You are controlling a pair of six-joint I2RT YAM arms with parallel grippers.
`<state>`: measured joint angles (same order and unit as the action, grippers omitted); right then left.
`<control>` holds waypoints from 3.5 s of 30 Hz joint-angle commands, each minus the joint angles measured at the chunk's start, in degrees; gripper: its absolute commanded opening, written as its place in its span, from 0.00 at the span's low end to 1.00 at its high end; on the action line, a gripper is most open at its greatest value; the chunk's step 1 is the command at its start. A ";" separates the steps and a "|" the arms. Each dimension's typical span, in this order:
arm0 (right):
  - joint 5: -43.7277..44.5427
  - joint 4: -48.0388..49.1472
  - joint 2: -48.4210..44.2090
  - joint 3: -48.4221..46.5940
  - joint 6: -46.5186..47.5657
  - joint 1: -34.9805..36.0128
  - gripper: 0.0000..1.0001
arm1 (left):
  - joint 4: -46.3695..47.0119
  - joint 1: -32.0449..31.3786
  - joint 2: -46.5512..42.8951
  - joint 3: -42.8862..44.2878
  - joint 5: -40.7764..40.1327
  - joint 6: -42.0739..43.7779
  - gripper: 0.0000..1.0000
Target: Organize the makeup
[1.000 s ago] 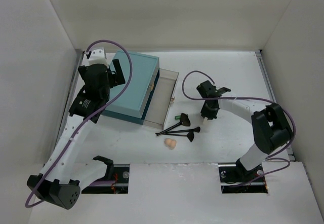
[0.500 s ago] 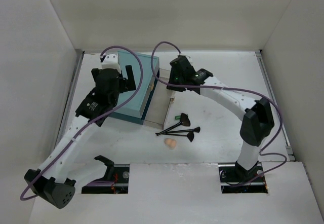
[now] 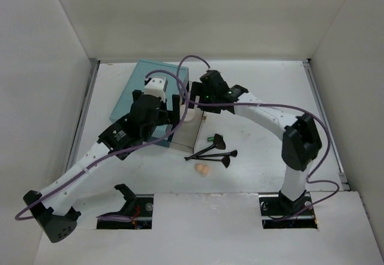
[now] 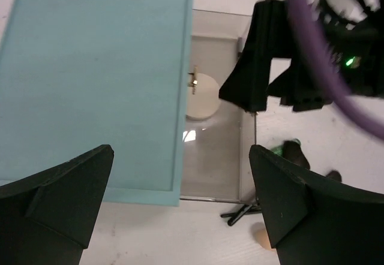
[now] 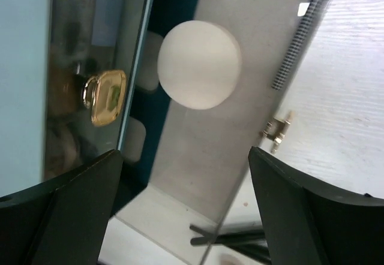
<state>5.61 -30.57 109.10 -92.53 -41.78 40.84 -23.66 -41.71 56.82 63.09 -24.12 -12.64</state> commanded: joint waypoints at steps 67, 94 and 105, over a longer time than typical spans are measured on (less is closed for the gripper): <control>0.11 7.01 -48.98 46.65 0.30 -18.82 1.00 | 0.89 -8.16 35.82 10.91 -1.98 1.74 0.70; -0.42 4.90 -58.30 49.20 3.46 -28.32 1.00 | 9.34 -19.77 42.05 0.81 24.03 8.95 0.82; -1.30 5.60 -57.68 49.55 3.55 -28.58 1.00 | 8.63 -18.97 48.65 2.48 22.80 8.95 0.72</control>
<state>4.84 -26.55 51.51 -42.26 -39.18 12.71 -14.37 -60.95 103.77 63.90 -1.63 -4.01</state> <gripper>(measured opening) 0.998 0.737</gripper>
